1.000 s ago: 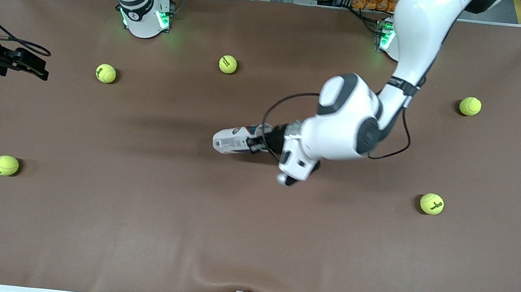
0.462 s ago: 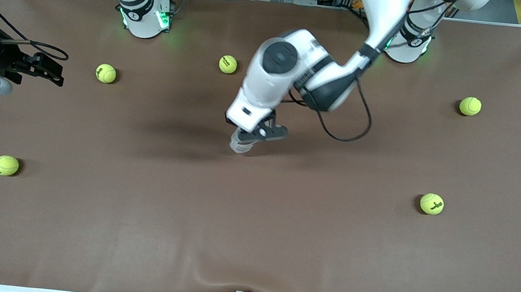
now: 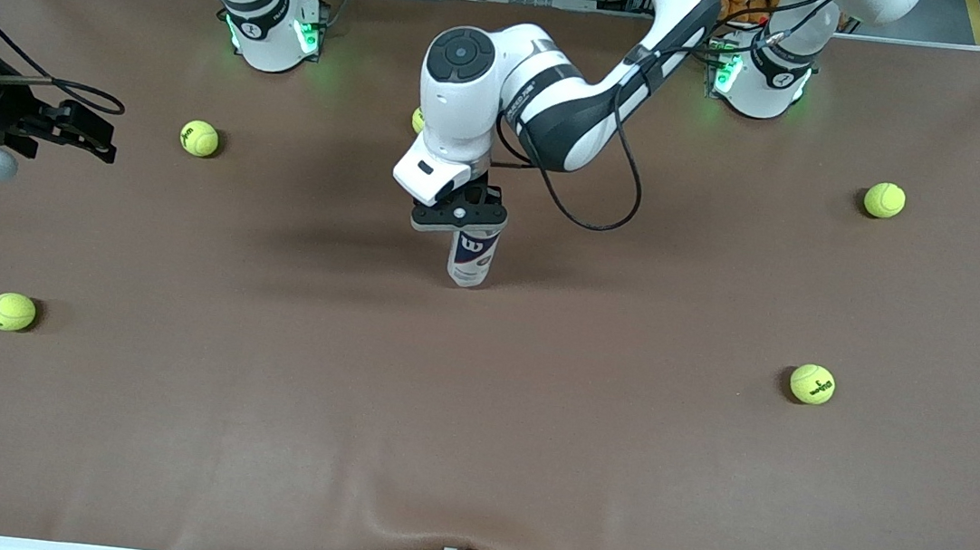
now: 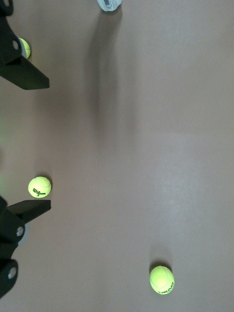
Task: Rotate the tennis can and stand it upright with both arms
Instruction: 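Rotate the can upright with the left gripper and set it down, then open the left gripper and lift it away from the upright can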
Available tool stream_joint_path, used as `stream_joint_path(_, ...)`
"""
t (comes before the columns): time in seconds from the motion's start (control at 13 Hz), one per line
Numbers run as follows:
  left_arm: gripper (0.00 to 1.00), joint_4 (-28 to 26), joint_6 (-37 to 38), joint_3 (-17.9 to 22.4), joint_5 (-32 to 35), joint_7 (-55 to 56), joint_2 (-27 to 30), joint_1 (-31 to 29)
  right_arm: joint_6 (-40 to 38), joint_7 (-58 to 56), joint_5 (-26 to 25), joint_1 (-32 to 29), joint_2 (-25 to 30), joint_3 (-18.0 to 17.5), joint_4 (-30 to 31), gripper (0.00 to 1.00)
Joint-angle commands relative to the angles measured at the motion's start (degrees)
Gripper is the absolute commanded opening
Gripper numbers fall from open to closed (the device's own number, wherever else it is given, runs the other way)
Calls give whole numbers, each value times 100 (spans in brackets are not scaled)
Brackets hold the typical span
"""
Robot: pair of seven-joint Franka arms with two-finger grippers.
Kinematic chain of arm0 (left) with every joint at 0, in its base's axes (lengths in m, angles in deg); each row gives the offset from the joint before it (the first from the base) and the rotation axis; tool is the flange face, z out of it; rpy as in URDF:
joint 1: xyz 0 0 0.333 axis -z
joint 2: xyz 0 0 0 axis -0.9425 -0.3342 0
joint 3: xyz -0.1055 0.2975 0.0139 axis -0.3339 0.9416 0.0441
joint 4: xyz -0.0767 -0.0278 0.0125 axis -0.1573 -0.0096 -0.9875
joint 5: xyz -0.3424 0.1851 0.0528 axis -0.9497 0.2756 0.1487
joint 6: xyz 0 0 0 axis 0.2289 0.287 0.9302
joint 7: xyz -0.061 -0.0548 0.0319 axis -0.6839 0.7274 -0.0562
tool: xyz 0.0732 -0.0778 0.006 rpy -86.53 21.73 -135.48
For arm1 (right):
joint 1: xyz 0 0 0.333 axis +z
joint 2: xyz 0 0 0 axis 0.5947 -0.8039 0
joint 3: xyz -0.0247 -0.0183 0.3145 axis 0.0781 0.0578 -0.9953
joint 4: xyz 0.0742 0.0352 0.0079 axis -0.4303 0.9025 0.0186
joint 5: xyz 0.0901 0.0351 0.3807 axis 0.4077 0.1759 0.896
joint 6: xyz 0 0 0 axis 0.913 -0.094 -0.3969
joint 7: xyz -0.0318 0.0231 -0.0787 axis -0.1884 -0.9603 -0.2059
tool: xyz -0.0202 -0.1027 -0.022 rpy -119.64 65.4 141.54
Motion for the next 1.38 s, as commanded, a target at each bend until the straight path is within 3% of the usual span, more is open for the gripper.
stream_joint_path(0.0,0,84,-10,70,129,-97,-136,141,77,-18,58,-110,69,5,128,100)
stream_joint_path(0.08,1,84,-10,61,129,-115,-137,150,86,-18,58,-110,60,5,128,100)
stream_joint_path(0.15,58,84,-19,61,129,-115,-137,151,112,-18,58,-75,60,5,128,100)
stream_joint_path(0.23,100,84,-37,70,129,-106,-137,151,112,-18,58,-58,60,5,119,100)
stream_joint_path(0.54,100,171,-81,52,121,-115,-50,107,147,-27,58,-66,43,-4,136,100)
stream_joint_path(0.77,100,198,190,149,121,-132,546,-86,138,-150,58,-101,43,5,136,100)
stream_joint_path(1.0,100,58,805,193,69,-666,1555,-822,165,-150,49,-101,43,5,119,100)
stream_joint_path(1.31,100,22,2157,202,15,-1010,2533,-2017,305,-71,49,-58,16,5,128,100)
